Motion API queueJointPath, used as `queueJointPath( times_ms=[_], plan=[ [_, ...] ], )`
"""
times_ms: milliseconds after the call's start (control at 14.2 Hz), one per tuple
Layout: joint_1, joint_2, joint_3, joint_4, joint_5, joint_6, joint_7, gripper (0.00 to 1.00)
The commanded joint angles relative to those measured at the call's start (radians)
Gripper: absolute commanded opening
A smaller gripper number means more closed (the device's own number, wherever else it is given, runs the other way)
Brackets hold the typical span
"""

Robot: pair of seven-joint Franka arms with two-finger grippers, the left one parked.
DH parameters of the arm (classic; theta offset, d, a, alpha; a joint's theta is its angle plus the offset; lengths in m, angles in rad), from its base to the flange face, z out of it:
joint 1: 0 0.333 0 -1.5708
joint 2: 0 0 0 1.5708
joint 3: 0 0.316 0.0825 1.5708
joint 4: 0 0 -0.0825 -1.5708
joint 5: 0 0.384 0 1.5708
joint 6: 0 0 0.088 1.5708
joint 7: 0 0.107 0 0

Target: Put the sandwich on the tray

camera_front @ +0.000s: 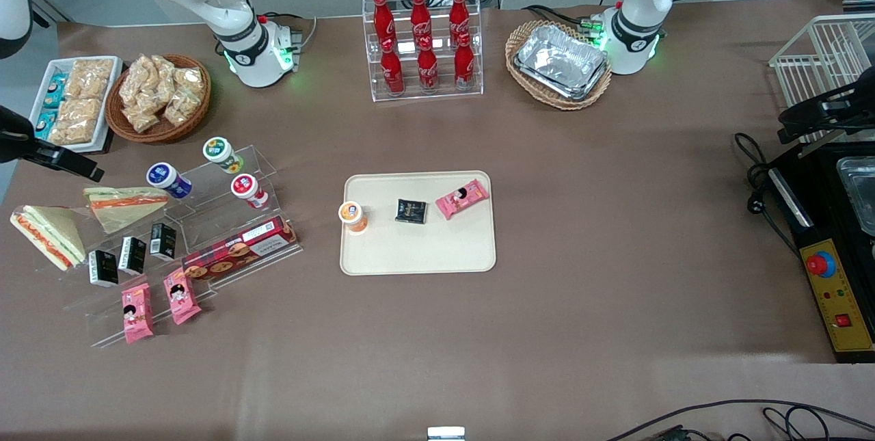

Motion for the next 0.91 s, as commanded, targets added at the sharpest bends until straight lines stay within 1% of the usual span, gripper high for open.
queueJointPath(
  times_ms=[0, 141, 281, 492, 563, 704, 844],
  plan=[
    [-0.041, 0.014, 0.0, 0.022, -0.014, -0.002, 0.009, 1.0],
    [-0.047, 0.014, -0.001, 0.022, -0.017, 0.001, 0.01, 1.0],
    [-0.085, 0.018, -0.003, 0.022, -0.025, 0.013, 0.009, 1.0],
    [-0.087, 0.018, -0.05, 0.021, -0.028, 0.033, -0.016, 1.0],
    [-0.089, 0.021, -0.07, 0.019, -0.028, 0.042, -0.086, 1.0],
    [-0.093, 0.037, -0.133, 0.019, -0.015, 0.063, -0.291, 1.0],
    [-0.093, 0.041, -0.178, 0.017, -0.013, 0.076, -0.384, 1.0]
  ],
)
